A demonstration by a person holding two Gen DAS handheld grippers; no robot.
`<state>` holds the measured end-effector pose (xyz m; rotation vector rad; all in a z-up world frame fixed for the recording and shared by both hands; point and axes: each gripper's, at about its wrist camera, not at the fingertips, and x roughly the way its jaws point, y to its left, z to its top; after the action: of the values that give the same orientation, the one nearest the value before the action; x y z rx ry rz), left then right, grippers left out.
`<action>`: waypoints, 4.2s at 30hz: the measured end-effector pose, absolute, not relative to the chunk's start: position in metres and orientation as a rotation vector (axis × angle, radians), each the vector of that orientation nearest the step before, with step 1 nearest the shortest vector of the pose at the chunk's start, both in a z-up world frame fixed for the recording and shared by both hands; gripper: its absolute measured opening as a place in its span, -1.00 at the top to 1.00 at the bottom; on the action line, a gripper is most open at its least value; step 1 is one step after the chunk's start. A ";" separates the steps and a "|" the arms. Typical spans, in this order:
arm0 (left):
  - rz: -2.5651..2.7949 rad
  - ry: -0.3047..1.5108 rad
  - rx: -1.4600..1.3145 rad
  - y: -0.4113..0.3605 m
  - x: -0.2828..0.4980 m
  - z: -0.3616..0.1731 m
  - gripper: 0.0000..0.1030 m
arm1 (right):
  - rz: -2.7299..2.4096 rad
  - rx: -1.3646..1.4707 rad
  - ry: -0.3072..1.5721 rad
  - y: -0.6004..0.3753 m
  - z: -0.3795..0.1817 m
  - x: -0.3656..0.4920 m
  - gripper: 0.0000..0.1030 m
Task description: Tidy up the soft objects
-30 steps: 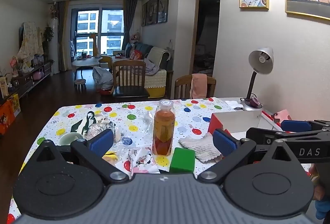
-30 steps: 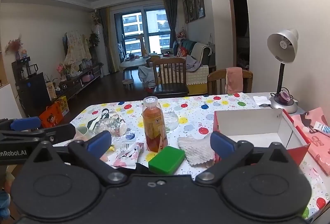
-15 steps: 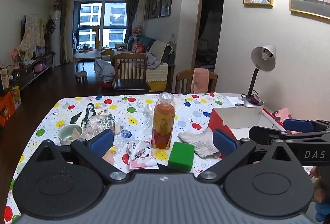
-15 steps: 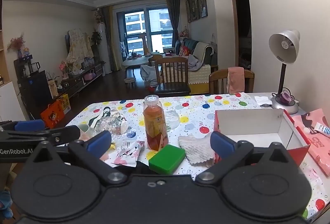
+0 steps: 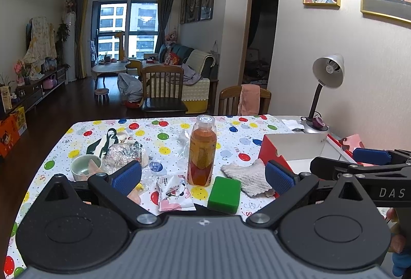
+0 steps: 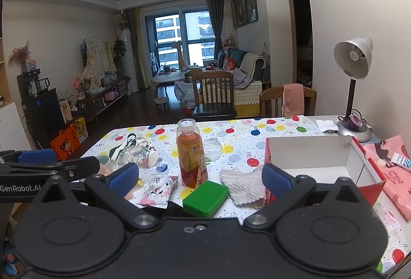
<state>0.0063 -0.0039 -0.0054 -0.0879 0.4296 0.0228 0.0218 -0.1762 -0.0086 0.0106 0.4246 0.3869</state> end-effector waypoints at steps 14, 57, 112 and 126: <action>0.033 0.436 -0.082 -0.010 0.008 -0.004 -1.00 | 0.393 0.010 0.423 -0.178 -0.010 0.022 -0.98; 0.040 0.448 -0.097 -0.009 0.014 -0.005 -1.00 | 0.391 0.014 0.423 -0.180 -0.010 0.022 -0.99; 0.200 0.869 -0.124 0.188 0.170 -0.184 -1.00 | 0.586 -0.271 0.892 0.022 -0.164 0.213 -0.91; 0.178 0.899 -0.121 0.186 0.175 -0.196 -0.46 | 0.537 -0.312 0.957 0.039 -0.189 0.226 -0.57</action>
<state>0.1745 0.1858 -0.1959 -0.1205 0.8992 0.1777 0.2264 0.0385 -0.1890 -0.3125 0.9565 0.5366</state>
